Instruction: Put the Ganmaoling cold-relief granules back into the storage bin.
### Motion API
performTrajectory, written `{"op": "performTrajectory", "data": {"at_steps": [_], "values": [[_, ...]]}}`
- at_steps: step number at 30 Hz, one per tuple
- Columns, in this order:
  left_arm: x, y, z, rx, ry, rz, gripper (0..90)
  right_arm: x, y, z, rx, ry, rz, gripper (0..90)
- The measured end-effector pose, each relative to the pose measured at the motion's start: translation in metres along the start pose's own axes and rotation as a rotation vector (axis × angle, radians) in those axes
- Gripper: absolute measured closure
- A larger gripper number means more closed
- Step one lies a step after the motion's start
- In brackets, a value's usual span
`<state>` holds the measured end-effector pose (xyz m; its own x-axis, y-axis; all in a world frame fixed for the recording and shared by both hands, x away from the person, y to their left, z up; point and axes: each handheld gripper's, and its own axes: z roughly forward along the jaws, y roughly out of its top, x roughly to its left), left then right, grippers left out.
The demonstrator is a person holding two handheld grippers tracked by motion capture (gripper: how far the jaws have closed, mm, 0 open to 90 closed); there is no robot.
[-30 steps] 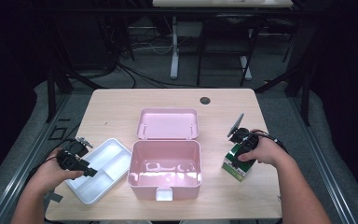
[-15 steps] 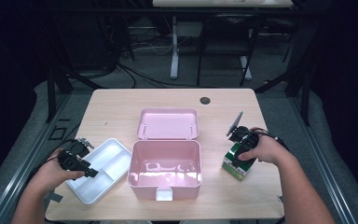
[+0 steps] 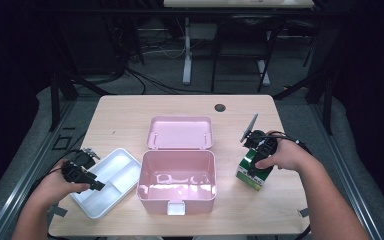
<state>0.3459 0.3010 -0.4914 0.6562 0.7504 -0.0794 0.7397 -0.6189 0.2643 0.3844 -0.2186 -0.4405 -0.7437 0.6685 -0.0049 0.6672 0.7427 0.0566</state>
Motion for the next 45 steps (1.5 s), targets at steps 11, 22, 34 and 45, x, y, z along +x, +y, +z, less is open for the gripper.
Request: {"op": "performTrajectory", "data": {"at_steps": [11, 22, 34, 45], "values": [[0.001, 0.0, 0.002, 0.004, -0.009, 0.002, 47.6, 0.017, 0.0, -0.026, -0.013, -0.029, -0.274, 16.1], [0.0, 0.0, 0.003, 0.011, -0.011, 0.002, 47.6, 0.035, 0.006, -0.044, -0.022, 0.024, -0.423, 16.1], [0.0, 0.0, 0.003, 0.013, -0.014, 0.003, 47.6, 0.054, 0.022, -0.068, 0.002, 0.014, -0.483, 16.1], [0.001, -0.001, 0.002, 0.005, -0.019, 0.005, 47.6, 0.08, 0.043, -0.087, -0.004, 0.018, -0.544, 16.1]]}}
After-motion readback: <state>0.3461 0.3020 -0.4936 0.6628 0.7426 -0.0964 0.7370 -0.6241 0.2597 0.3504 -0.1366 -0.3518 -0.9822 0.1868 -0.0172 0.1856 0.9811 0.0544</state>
